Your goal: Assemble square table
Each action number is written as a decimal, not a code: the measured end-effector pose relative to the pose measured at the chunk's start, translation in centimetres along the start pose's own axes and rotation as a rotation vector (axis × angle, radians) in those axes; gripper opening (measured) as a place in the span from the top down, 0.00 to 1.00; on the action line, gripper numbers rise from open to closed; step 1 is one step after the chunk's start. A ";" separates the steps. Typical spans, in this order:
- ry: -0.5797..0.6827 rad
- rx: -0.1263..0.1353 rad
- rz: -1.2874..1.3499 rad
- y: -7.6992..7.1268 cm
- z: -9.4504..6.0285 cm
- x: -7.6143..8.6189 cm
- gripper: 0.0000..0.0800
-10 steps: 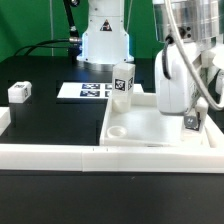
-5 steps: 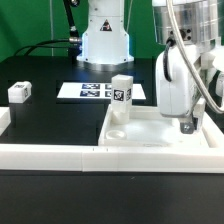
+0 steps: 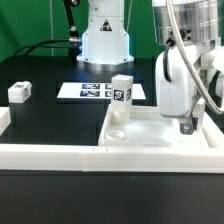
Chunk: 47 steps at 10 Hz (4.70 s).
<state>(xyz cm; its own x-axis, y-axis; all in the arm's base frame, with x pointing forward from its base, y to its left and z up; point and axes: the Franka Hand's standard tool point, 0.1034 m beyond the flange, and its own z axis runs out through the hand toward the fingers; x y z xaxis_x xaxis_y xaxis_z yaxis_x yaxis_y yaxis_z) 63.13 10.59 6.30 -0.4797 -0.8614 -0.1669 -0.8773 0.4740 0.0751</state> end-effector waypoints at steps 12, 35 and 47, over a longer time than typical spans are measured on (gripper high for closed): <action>-0.057 0.067 -0.670 -1.7 -6.7 4.5 0.19; -0.004 -0.312 -2.039 2.6 -6.0 36.8 0.19; -0.479 -0.966 -1.619 9.7 -1.3 42.4 0.19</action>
Offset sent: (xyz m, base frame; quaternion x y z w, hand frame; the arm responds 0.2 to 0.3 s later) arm -0.0037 -0.0081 0.0466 0.0344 -0.0932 -0.0165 0.9949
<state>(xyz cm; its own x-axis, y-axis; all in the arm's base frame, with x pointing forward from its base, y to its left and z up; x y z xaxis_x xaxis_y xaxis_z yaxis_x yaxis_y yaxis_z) 34.29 -21.54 1.24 0.5582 -0.1188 -0.8212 -0.2062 -0.9785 0.0014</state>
